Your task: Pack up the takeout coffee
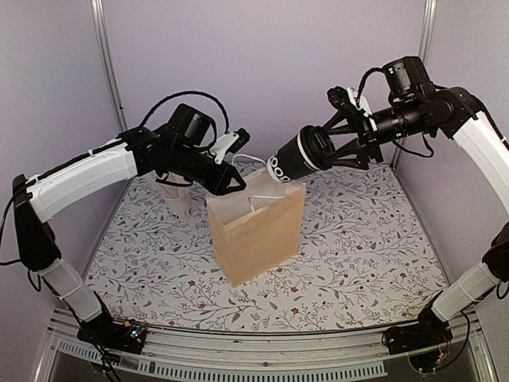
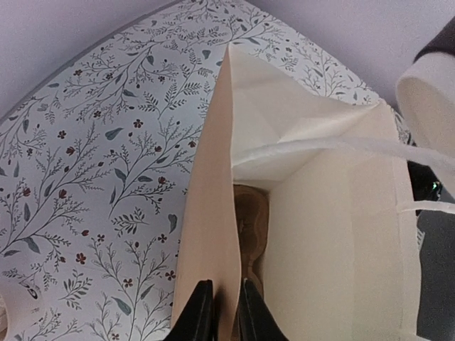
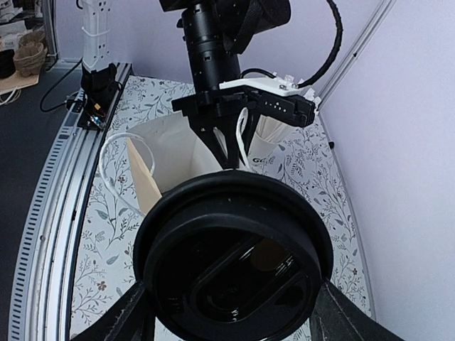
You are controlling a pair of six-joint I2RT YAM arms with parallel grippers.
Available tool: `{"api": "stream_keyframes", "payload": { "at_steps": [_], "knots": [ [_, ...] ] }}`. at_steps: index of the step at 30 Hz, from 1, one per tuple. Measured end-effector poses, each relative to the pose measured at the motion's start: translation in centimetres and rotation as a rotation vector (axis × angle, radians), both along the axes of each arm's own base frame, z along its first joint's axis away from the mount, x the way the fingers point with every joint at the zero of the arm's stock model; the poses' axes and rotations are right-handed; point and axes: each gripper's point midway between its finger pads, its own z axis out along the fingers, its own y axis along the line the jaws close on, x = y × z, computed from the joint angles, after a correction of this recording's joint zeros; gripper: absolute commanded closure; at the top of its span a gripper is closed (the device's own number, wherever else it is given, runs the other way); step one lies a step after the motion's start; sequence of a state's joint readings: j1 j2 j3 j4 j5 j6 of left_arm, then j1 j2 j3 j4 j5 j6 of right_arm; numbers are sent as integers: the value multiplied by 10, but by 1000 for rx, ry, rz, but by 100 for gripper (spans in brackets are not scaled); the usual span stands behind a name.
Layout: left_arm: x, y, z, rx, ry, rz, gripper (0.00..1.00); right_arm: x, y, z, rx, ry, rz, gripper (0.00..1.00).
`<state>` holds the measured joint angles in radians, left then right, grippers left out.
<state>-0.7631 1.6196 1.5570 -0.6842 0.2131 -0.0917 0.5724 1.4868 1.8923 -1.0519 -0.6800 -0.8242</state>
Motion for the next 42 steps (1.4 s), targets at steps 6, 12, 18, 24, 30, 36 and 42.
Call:
{"api": "stream_keyframes", "payload": {
  "at_steps": [6,12,18,24,30,36,42],
  "knots": [
    [-19,-21,12,-50,8,-86,85,-11,6,-20,-120,-42,-6,68],
    [-44,-50,35,-100,-14,-175,87,-26,12,-38,-227,-66,11,69],
    [-58,-68,41,-113,-18,-227,91,-41,14,-56,-326,-84,28,69],
    [-68,-83,39,-116,-11,-273,89,-61,21,-83,-450,-138,68,72],
    [-76,-87,40,-116,-17,-296,43,-69,24,-108,-571,-196,83,74],
    [-94,-81,57,-128,-58,-310,23,-64,25,-120,-649,-271,63,74],
    [-129,-46,128,-280,-183,-366,16,-51,24,-128,-710,-360,20,74]
  ]
}}
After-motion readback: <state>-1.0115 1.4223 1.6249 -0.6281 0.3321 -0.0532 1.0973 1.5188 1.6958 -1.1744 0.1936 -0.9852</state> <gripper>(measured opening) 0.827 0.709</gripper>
